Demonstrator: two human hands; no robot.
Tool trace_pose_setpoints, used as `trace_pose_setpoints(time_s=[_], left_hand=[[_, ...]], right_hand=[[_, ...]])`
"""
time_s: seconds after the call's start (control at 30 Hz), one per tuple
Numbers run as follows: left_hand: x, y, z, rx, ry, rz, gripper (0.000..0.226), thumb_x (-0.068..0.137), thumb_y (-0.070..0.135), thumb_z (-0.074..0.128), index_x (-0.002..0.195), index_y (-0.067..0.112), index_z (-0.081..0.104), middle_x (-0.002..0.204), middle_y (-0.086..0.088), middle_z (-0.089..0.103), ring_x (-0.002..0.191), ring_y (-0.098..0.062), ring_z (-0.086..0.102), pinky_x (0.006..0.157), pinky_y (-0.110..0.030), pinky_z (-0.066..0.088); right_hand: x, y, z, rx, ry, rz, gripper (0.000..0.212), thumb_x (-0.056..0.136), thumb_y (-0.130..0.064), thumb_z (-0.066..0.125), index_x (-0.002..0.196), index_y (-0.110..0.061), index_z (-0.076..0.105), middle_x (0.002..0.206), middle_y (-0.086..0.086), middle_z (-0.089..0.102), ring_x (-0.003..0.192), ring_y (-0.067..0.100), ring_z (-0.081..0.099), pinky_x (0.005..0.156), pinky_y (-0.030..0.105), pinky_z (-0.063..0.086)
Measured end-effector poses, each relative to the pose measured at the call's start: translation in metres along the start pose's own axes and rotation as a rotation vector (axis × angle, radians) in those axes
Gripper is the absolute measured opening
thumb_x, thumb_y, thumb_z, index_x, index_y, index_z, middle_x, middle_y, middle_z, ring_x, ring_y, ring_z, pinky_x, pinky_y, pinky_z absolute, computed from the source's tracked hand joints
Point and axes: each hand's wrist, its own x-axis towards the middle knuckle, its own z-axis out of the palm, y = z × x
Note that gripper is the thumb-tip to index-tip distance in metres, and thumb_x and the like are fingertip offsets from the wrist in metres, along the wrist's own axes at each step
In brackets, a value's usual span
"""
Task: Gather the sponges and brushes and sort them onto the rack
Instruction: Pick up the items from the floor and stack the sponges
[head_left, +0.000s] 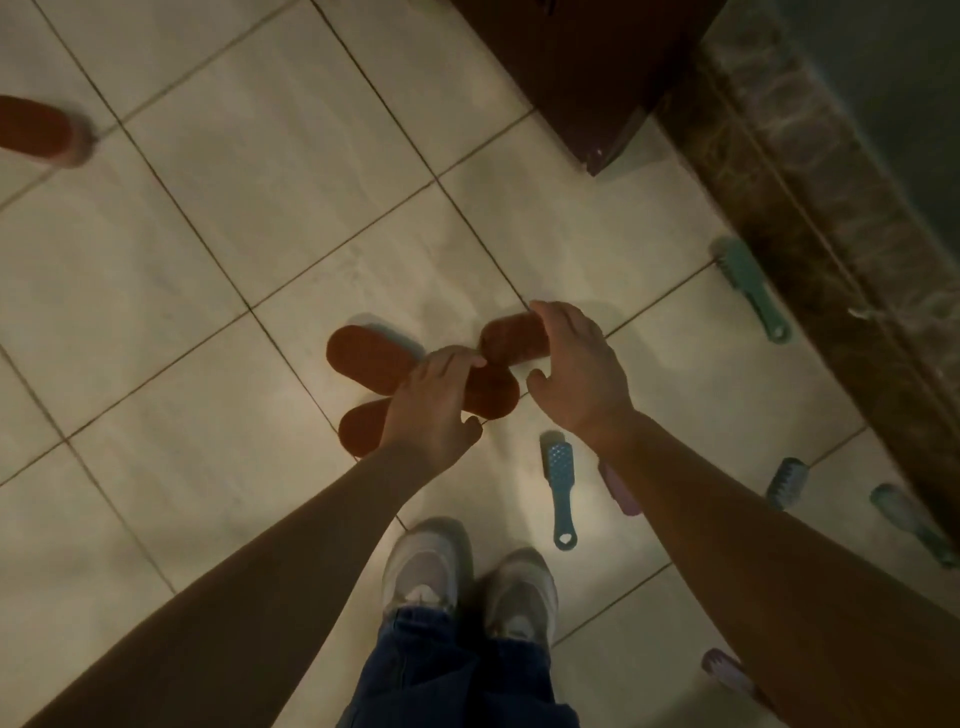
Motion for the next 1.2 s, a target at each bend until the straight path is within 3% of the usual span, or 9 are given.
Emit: trace_pose_setpoints(time_s=[0.27, 0.33, 0.4, 0.5, 0.57, 0.73, 0.83, 0.97, 1.2], left_hand=[[0.021, -0.025, 0.04, 0.234, 0.019, 0.091, 0.069, 0.075, 0.023, 0.076, 0.133, 0.017, 0.04, 0.146, -0.005, 0.036, 0.141, -0.023, 0.027, 0.116, -0.042, 0.026], [0.025, -0.027, 0.042, 0.233, 0.046, 0.099, 0.065, 0.075, 0.022, 0.075, 0.13, 0.015, 0.042, 0.141, -0.007, 0.042, 0.138, -0.024, 0.032, 0.115, -0.042, 0.028], [0.027, -0.028, 0.043, 0.238, 0.062, 0.096, 0.066, 0.073, 0.024, 0.075, 0.13, 0.014, 0.043, 0.136, -0.006, 0.047, 0.133, -0.024, 0.038, 0.114, -0.042, 0.029], [0.02, -0.025, 0.043, 0.221, 0.078, 0.008, 0.078, 0.068, 0.032, 0.077, 0.134, 0.015, 0.039, 0.133, -0.006, 0.046, 0.13, -0.026, 0.039, 0.112, -0.043, 0.032], [0.011, -0.018, 0.039, 0.181, 0.086, -0.095, 0.078, 0.067, 0.039, 0.075, 0.133, 0.016, 0.039, 0.13, -0.007, 0.043, 0.125, -0.027, 0.039, 0.106, -0.043, 0.038], [-0.019, 0.014, 0.011, 0.013, 0.135, -0.269, 0.074, 0.065, 0.047, 0.076, 0.123, 0.017, 0.04, 0.122, -0.004, 0.038, 0.101, -0.02, 0.049, 0.077, -0.033, 0.049], [-0.039, 0.039, -0.017, -0.105, 0.162, -0.352, 0.075, 0.067, 0.049, 0.075, 0.121, 0.015, 0.036, 0.121, -0.003, 0.039, 0.082, -0.019, 0.053, 0.064, -0.031, 0.048], [-0.071, 0.079, -0.061, -0.213, 0.163, -0.44, 0.072, 0.066, 0.056, 0.07, 0.117, 0.019, 0.036, 0.1, 0.006, 0.049, 0.08, -0.015, 0.049, 0.066, -0.031, 0.041], [-0.131, 0.15, -0.145, -0.251, 0.151, -0.449, 0.076, 0.061, 0.064, 0.065, 0.117, 0.024, 0.033, 0.102, 0.008, 0.049, 0.087, -0.018, 0.057, 0.068, -0.033, 0.046]], right_hand=[[0.034, 0.023, 0.045, -0.136, -0.071, -0.055, 0.084, 0.079, -0.008, 0.068, 0.15, -0.022, 0.026, 0.156, 0.0, 0.029, 0.149, 0.023, 0.01, 0.121, 0.043, 0.007], [0.035, 0.025, 0.051, -0.141, -0.057, -0.043, 0.081, 0.079, -0.009, 0.068, 0.149, -0.021, 0.029, 0.153, 0.002, 0.032, 0.148, 0.025, 0.015, 0.121, 0.043, 0.01], [0.034, 0.026, 0.054, -0.15, -0.026, -0.009, 0.076, 0.08, -0.015, 0.069, 0.147, -0.02, 0.033, 0.146, 0.005, 0.038, 0.141, 0.028, 0.028, 0.118, 0.042, 0.024], [0.024, 0.027, 0.053, -0.142, -0.019, 0.095, 0.072, 0.078, -0.027, 0.072, 0.14, -0.017, 0.038, 0.133, 0.009, 0.043, 0.119, 0.027, 0.048, 0.097, 0.039, 0.047], [0.012, 0.025, 0.046, -0.039, -0.017, 0.206, 0.07, 0.074, -0.032, 0.073, 0.134, -0.014, 0.041, 0.126, 0.009, 0.042, 0.108, 0.027, 0.052, 0.084, 0.041, 0.054], [-0.03, 0.004, 0.016, 0.098, 0.062, 0.304, 0.068, 0.066, -0.039, 0.075, 0.12, -0.01, 0.046, 0.118, 0.009, 0.041, 0.092, 0.028, 0.055, 0.07, 0.043, 0.056], [-0.062, -0.017, -0.01, 0.173, 0.097, 0.325, 0.064, 0.068, -0.039, 0.075, 0.116, -0.01, 0.045, 0.109, 0.005, 0.044, 0.078, 0.023, 0.056, 0.061, 0.033, 0.05], [-0.105, -0.05, -0.056, 0.333, 0.158, 0.374, 0.058, 0.071, -0.037, 0.072, 0.115, -0.011, 0.044, 0.099, 0.001, 0.049, 0.073, 0.02, 0.057, 0.057, 0.027, 0.044], [-0.174, -0.104, -0.153, 0.459, 0.227, 0.462, 0.064, 0.067, -0.045, 0.067, 0.121, -0.025, 0.039, 0.104, -0.009, 0.042, 0.086, 0.016, 0.058, 0.06, 0.028, 0.048]])
